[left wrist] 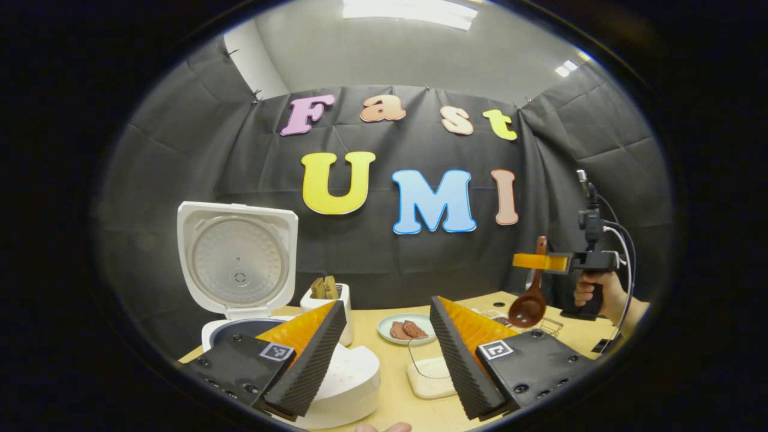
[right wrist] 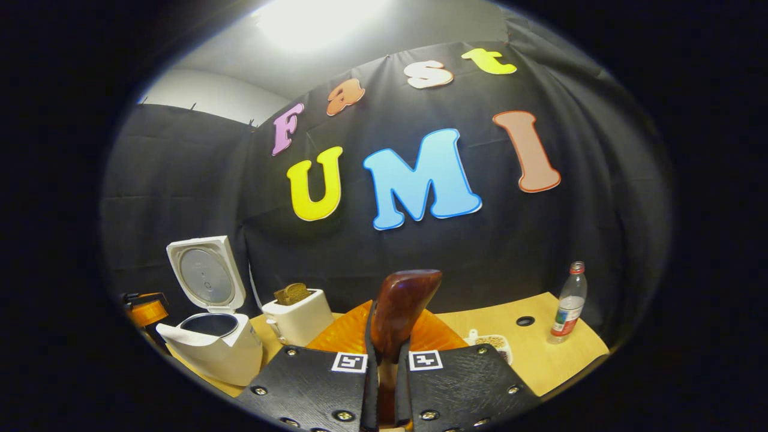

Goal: Close the left gripper, press the button to open the rice cooker; take a wooden spoon from the chopstick holder with the right hand, scoop a spoonful of rice and pour it into the rice cooker, then put the wooden spoon back into the chopstick holder.

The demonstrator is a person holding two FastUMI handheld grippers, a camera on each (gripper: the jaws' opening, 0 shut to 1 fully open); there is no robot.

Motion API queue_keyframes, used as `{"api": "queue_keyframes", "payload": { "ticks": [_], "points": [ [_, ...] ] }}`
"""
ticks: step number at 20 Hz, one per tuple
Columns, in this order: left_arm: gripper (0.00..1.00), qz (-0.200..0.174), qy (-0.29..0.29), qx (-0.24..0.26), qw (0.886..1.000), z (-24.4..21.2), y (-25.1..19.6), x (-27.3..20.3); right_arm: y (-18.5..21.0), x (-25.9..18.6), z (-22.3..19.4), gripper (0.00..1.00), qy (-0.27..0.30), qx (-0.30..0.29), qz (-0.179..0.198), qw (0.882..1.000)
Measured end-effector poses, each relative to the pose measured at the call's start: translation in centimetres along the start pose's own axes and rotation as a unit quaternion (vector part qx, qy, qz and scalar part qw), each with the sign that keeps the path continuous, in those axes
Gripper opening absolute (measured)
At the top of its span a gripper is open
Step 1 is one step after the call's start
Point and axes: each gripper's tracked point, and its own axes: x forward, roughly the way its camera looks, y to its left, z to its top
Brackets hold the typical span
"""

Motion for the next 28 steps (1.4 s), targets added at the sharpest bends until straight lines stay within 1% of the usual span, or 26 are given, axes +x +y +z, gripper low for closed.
{"api": "queue_keyframes", "payload": {
  "ticks": [1, 4, 9, 12, 15, 16, 18, 21, 23, 24, 25, 26, 28],
  "points": [
    [0.98, 0.0, 0.0, -0.001, 1.0, -0.1, 0.1, -0.2, 1.5, 1.0, -1.0, 0.11, 0.008, -0.002, 0.007, 1.0],
    [0.99, -0.004, -0.001, -0.002, 1.0, -0.1, 0.1, -0.5, 4.0, 3.5, -4.7, 0.11, 0.043, -0.024, 0.013, 0.999],
    [0.98, -0.01, -0.008, -0.003, 1.0, 0.0, 0.6, -1.5, 6.0, 5.8, -10.0, 0.11, 0.101, -0.064, 0.014, 0.993],
    [0.98, -0.006, -0.013, -0.008, 1.0, 0.0, 1.5, -1.9, 7.0, 6.2, -11.4, 0.11, 0.129, -0.111, 0.023, 0.985],
    [0.96, -0.005, -0.017, -0.026, 1.0, 0.1, 2.0, -2.1, 8.0, 6.5, -12.7, 0.11, 0.169, -0.155, 0.03, 0.973],
    [0.99, -0.005, -0.019, -0.031, 0.999, 0.1, 2.2, -2.3, 8.1, 6.6, -13.1, 0.11, 0.181, -0.165, 0.029, 0.969],
    [0.98, -0.004, -0.025, -0.033, 0.999, 0.5, 2.5, -2.6, 8.6, 7.0, -14.1, 0.11, 0.21, -0.168, 0.037, 0.962],
    [0.98, 0.002, -0.037, -0.025, 0.999, 1.2, 3.0, -3.3, 10.2, 7.1, -15.5, 0.11, 0.251, -0.148, 0.062, 0.954],
    [0.98, 0.002, -0.041, -0.021, 0.999, 1.4, 3.1, -3.6, 10.9, 7.1, -15.8, 0.11, 0.264, -0.114, 0.074, 0.955],
    [0.98, 0.002, -0.04, -0.021, 0.999, 1.3, 3.2, -3.6, 11.3, 7.0, -15.9, 0.11, 0.268, -0.082, 0.081, 0.956],
    [0.93, 0.002, -0.038, -0.021, 0.999, 1.4, 3.2, -3.7, 11.3, 7.0, -15.7, 0.11, 0.271, -0.043, 0.084, 0.958],
    [0.98, 0.002, -0.037, -0.022, 0.999, 1.3, 3.3, -3.8, 11.2, 7.2, -15.7, 0.11, 0.27, -0.005, 0.087, 0.959],
    [0.98, 0.004, -0.038, -0.023, 0.999, 1.2, 3.5, -4.1, 10.5, 7.4, -15.5, 0.11, 0.27, 0.081, 0.091, 0.955]
  ]
}}
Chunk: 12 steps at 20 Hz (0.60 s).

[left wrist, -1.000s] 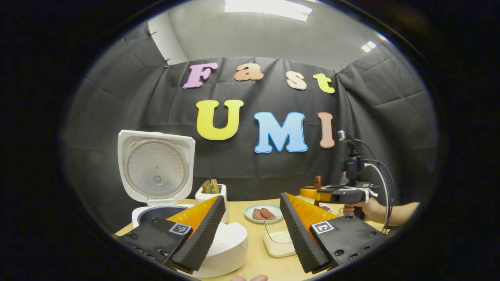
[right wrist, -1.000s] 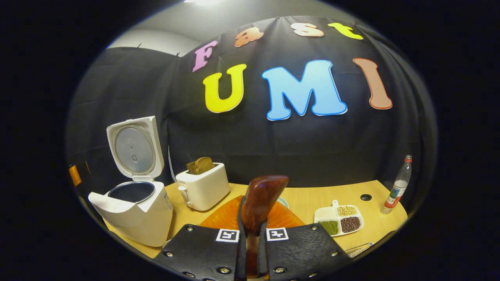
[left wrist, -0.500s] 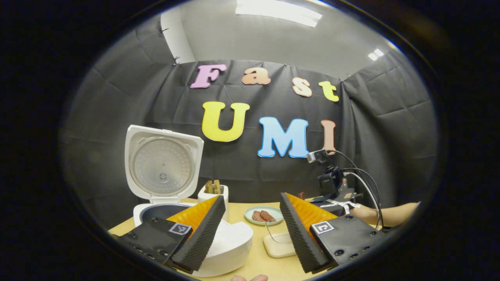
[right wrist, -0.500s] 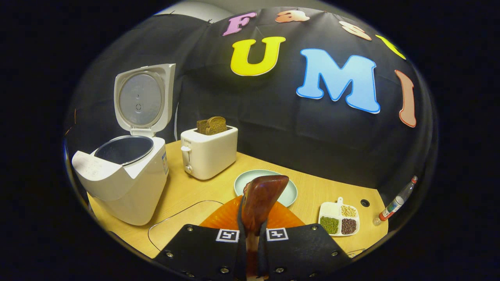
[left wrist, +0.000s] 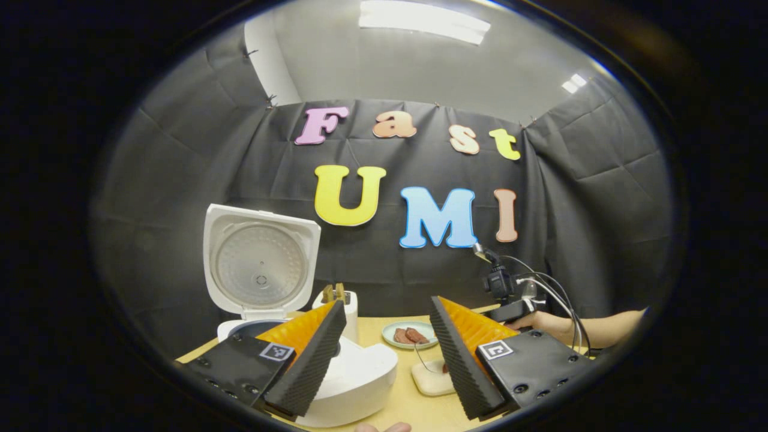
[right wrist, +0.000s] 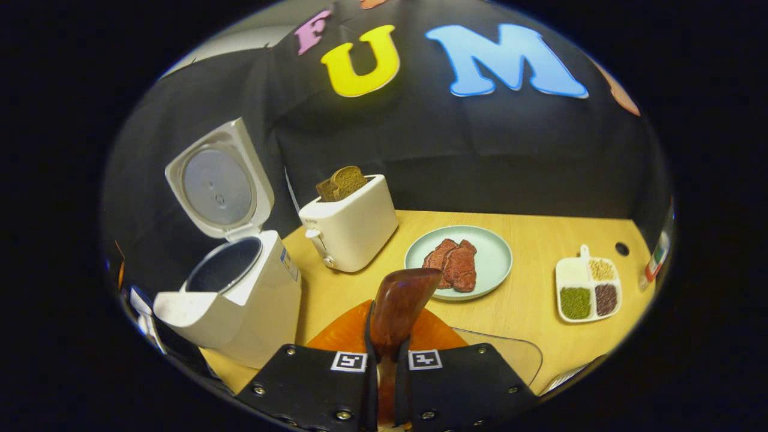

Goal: Close the left gripper, press the button to open the rice cooker; take a wooden spoon from the chopstick holder with the right hand, scoop a spoonful of rice and pour it into the rice cooker, then put the wooden spoon back into the chopstick holder.

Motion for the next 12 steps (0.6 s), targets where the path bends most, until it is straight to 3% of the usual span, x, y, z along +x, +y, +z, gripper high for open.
{"api": "queue_keyframes", "payload": {
  "ticks": [4, 6, 12],
  "points": [
    [0.93, 0.002, 0.002, -0.004, 1.0, -0.2, 0.1, 0.2, -1.5, -0.9, 1.4, 0.11, -0.03, 0.123, 0.049, 0.991],
    [0.98, 0.002, 0.003, -0.003, 1.0, -0.2, 0.0, 0.3, -2.1, -1.4, 2.0, 0.11, -0.042, 0.138, 0.054, 0.988],
    [0.98, -0.002, 0.003, 0.007, 1.0, -0.6, -1.0, 0.2, -2.5, -3.2, 4.2, 0.11, -0.074, 0.14, 0.065, 0.985]
  ]
}}
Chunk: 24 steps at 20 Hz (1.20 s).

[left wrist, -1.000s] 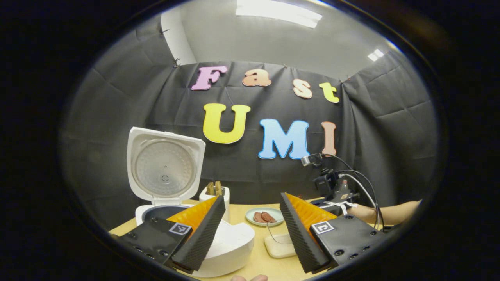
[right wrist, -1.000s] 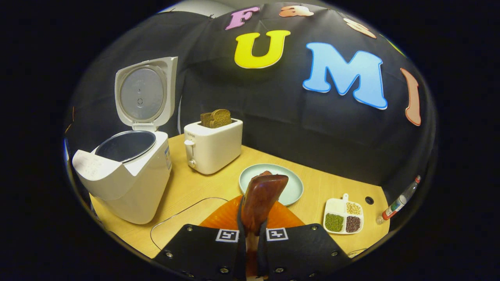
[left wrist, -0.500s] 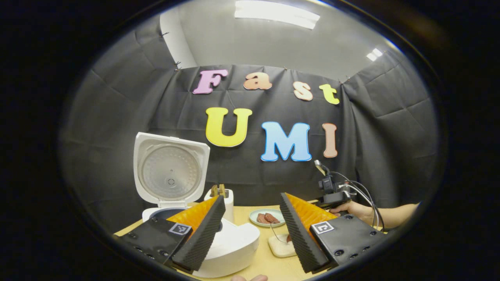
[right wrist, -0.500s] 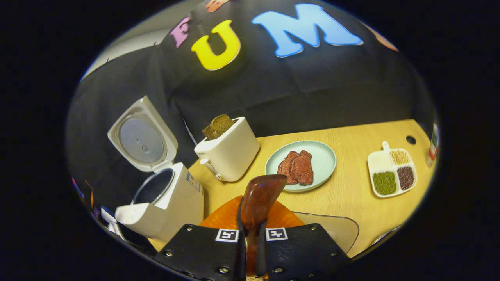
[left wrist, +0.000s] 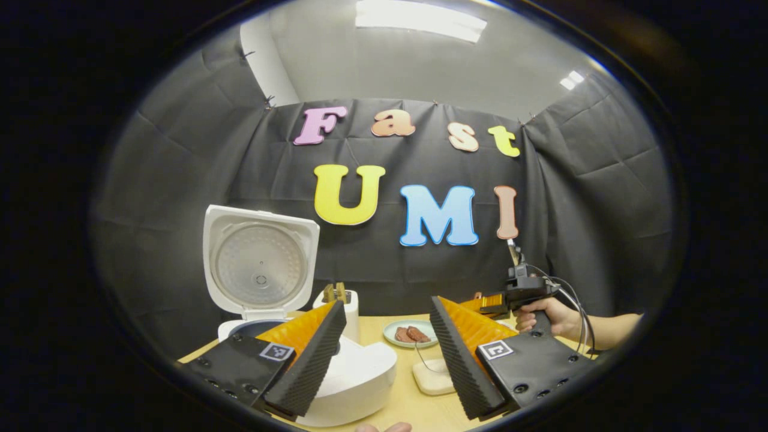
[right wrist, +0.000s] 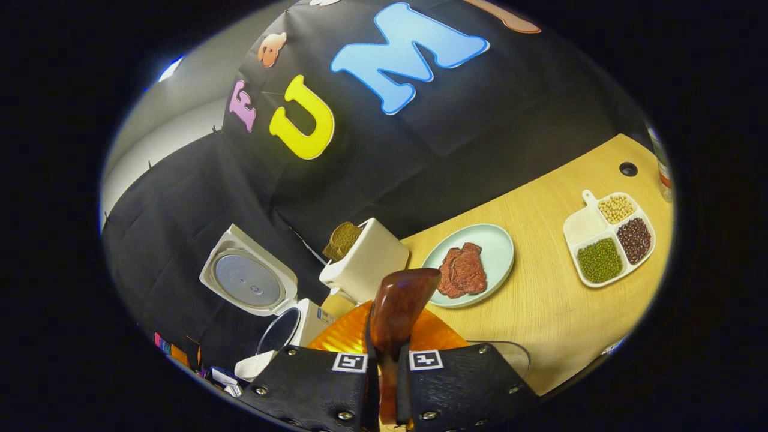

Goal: Close the left gripper, press the button to open the rice cooker; take a wooden spoon from the chopstick holder with the right hand, scoop a spoonful of rice and pour it into the rice cooker, then put the wooden spoon back into the chopstick holder.

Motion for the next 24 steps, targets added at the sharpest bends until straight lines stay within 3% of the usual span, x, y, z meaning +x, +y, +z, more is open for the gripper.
{"api": "queue_keyframes", "payload": {
  "ticks": [5, 12, 18, 24],
  "points": [
    [0.98, -0.006, 0.0, 0.003, 1.0, -0.5, -0.9, -0.9, 2.1, -1.0, 1.3, 0.11, -0.028, -0.002, 0.011, 1.0],
    [0.98, 0.013, -0.015, -0.003, 1.0, -2.4, -0.6, -3.8, 6.3, -0.8, 2.8, 0.11, -0.053, 0.022, 0.037, 0.998],
    [0.98, 0.003, -0.006, 0.026, 1.0, -3.1, -2.2, -4.9, 12.6, 0.1, 4.9, 0.11, -0.067, 0.01, 0.066, 0.996],
    [0.98, 0.003, 0.015, 0.058, 0.998, -2.6, -0.8, -5.5, 19.0, 2.1, 4.5, 0.11, -0.064, -0.031, 0.089, 0.993]
  ]
}}
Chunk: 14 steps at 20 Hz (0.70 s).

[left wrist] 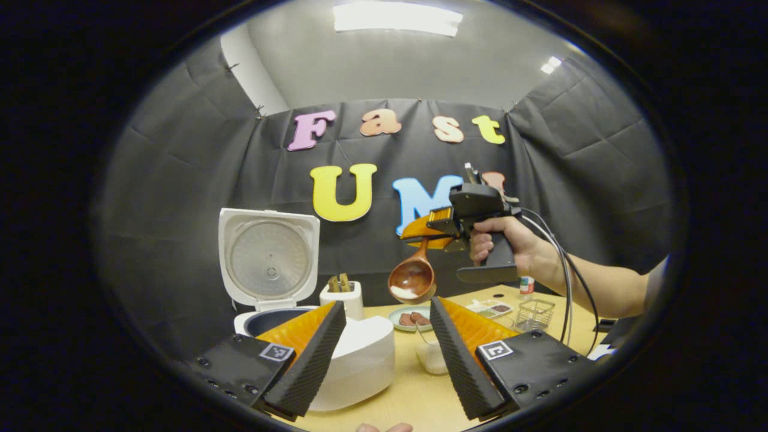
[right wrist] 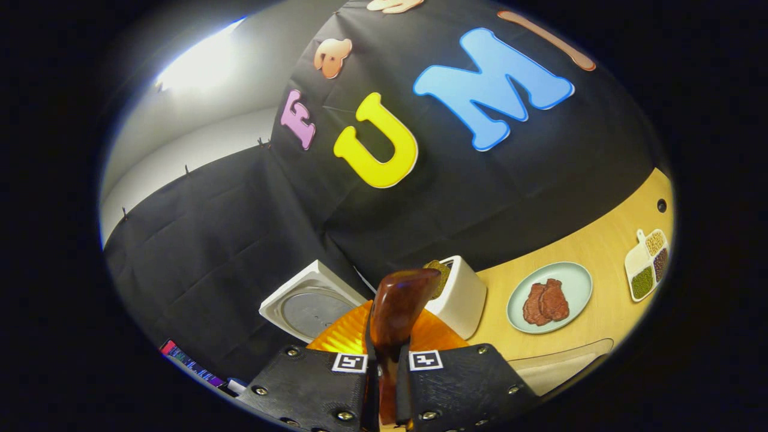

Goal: Close the left gripper, press the button to open the rice cooker; take a wooden spoon from the chopstick holder with the right hand, scoop a spoonful of rice and pour it into the rice cooker, then put the wooden spoon back into the chopstick holder.

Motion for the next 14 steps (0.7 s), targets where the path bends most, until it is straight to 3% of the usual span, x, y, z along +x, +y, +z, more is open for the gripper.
{"api": "queue_keyframes", "payload": {
  "ticks": [4, 7, 9, 10, 13, 14],
  "points": [
    [1.0, 0.023, -0.015, -0.02, 0.999, 2.9, 3.0, -0.6, 3.8, 3.1, -1.8, 0.11, 0.015, -0.017, 0.013, 1.0],
    [1.0, 0.013, -0.032, -0.034, 0.999, 3.7, 3.2, -1.4, 6.2, 5.2, -2.8, 0.11, 0.024, -0.053, 0.013, 0.998],
    [0.93, 0.023, -0.023, -0.02, 0.999, 3.2, 4.3, -1.8, 7.7, 6.5, -3.5, 0.11, 0.022, -0.084, 0.015, 0.996],
    [1.0, 0.03, -0.025, -0.018, 0.999, 3.3, 4.8, -2.1, 8.4, 7.1, -3.8, 0.11, 0.019, -0.097, 0.018, 0.995],
    [0.97, 0.036, -0.031, -0.039, 0.998, 3.5, 6.0, -2.7, 10.1, 9.1, -6.0, 0.11, 0.027, -0.119, 0.025, 0.992],
    [1.0, 0.045, -0.034, -0.044, 0.997, 3.4, 7.0, -2.9, 10.4, 9.8, -6.5, 0.11, 0.027, -0.126, 0.026, 0.991]
  ]
}}
